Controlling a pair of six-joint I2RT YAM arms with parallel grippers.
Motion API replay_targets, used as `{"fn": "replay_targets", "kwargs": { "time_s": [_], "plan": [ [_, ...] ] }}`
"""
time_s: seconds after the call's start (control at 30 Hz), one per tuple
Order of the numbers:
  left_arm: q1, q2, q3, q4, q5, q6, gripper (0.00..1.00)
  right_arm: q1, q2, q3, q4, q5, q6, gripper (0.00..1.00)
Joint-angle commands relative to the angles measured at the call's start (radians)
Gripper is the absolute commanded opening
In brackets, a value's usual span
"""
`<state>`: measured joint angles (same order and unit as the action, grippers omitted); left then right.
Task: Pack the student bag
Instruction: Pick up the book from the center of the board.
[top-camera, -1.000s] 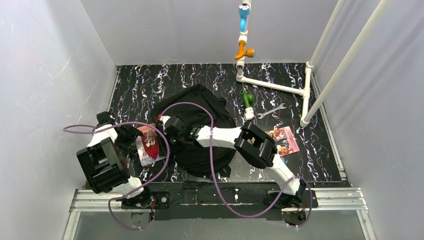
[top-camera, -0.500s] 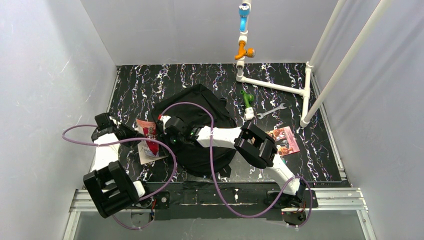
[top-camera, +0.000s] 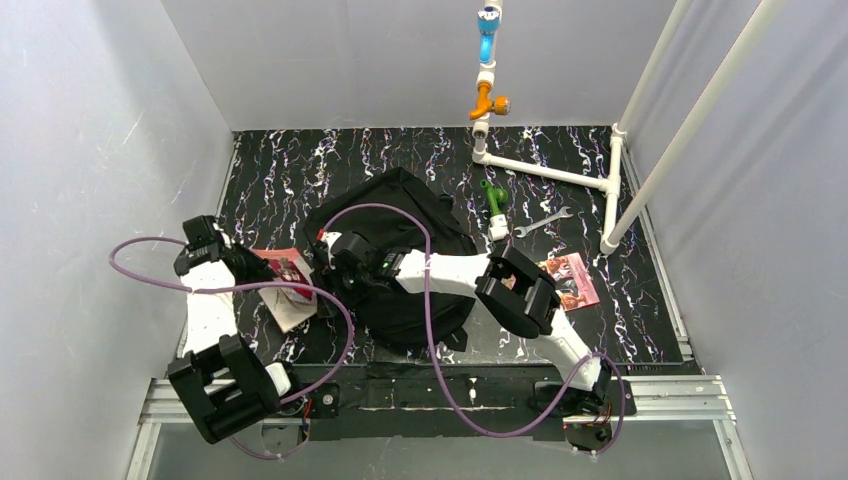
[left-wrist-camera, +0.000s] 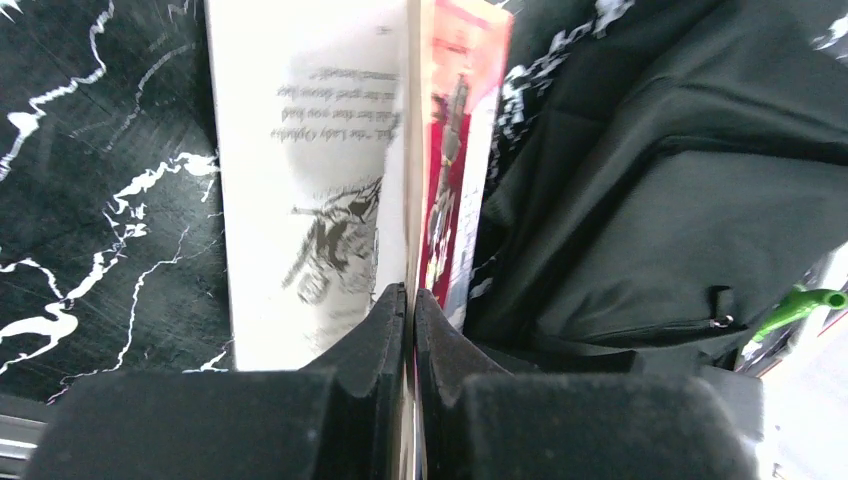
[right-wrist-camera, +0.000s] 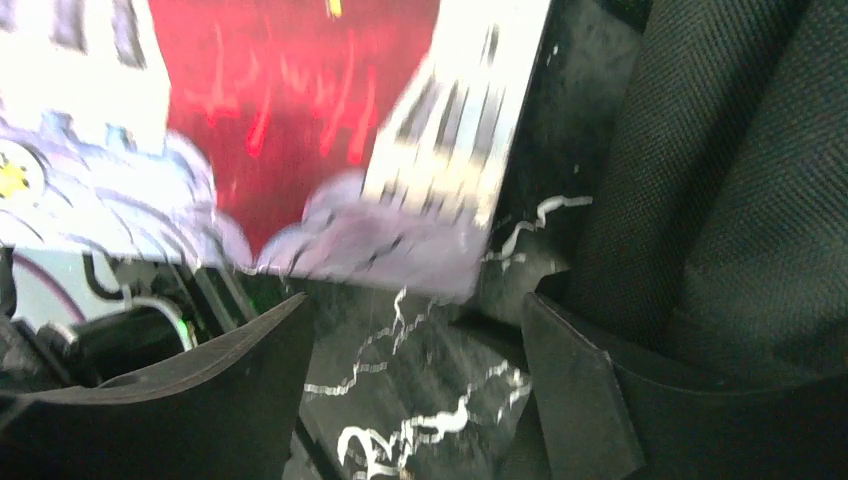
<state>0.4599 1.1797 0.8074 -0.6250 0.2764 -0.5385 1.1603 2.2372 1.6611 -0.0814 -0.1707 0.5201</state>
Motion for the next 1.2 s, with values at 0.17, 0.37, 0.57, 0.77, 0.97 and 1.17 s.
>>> {"fn": "replay_targets", "kwargs": {
  "time_s": [0.17,0.37,0.57,0.77,0.97,1.17],
  "plan": [
    [-0.009,-0.191,0.229,-0.102,0.06,-0.095,0.0,-0.125,-0.325,-0.116,-0.059,-0.121,0.094,0.97],
    [-0.042,-0.21,0.318,-0.047,0.249,-0.214,0.0,-0.289,-0.55,-0.385,0.166,-0.255,0.286,0.98],
    [-0.216,-0.236,0.248,0.122,0.311,-0.382,0.0,-0.419,-0.708,-0.708,0.708,-0.278,0.694,0.98],
    [-0.475,-0.243,0.177,0.249,0.2,-0.51,0.0,-0.429,-0.725,-0.806,0.899,-0.245,0.798,0.98],
    [-0.597,-0.214,0.17,0.283,0.135,-0.541,0.0,-0.426,-0.765,-0.852,0.926,-0.22,0.838,0.72],
    [-0.651,-0.186,0.167,0.298,0.119,-0.538,0.04,-0.425,-0.825,-0.9,0.863,-0.171,0.806,0.35]
  ]
}}
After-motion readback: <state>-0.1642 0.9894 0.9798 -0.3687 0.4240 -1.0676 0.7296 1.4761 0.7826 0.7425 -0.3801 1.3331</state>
